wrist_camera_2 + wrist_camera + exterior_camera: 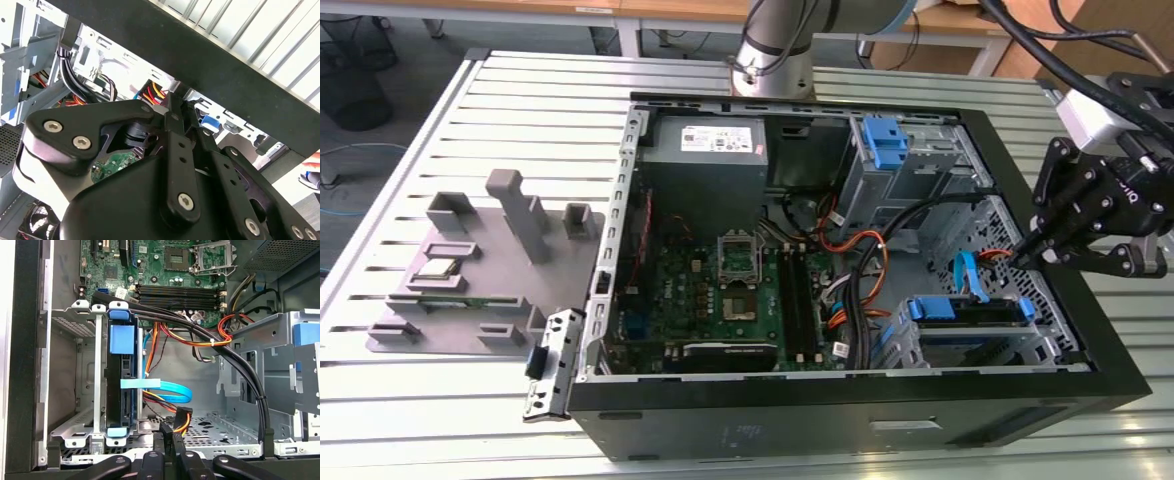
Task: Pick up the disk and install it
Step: 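Insert the second disk wire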
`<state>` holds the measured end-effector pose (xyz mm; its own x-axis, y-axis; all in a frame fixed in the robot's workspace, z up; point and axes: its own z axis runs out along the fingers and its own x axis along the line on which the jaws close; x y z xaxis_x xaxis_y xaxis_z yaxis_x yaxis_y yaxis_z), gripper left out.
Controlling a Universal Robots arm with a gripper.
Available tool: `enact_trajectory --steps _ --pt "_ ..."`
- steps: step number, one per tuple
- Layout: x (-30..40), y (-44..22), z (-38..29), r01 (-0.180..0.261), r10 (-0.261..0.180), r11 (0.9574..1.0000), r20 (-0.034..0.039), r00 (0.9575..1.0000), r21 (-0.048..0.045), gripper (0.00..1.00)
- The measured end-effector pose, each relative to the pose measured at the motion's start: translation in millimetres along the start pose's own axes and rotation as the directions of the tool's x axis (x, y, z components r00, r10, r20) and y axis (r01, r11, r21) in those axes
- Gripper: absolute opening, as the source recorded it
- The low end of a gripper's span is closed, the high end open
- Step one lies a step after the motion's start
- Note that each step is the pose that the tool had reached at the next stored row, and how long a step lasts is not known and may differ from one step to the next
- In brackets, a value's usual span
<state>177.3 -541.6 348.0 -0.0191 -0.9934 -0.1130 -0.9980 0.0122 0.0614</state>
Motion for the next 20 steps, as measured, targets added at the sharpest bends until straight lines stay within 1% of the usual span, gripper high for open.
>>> enact_trajectory --steps 10,12,15,17,20 --pt "0.0 0.1 0.0 0.0 0.0 1.0 -0.0039 1.0 0.0003 0.18" --pt "0.1 2.7 0.4 0.001 -0.001 1.0 -0.0032 1.0 0.0029 0.18" --pt "0.8 9.4 0.6 0.001 -0.001 0.9999 -0.0036 1.0 0.011 0.18" --pt "1.1 12.7 0.7 0.002 -0.002 0.9999 -0.0037 1.0 0.0153 0.18" --pt "1.7 15.0 0.8 0.002 -0.002 0.9998 -0.0037 1.0 0.0192 0.18"
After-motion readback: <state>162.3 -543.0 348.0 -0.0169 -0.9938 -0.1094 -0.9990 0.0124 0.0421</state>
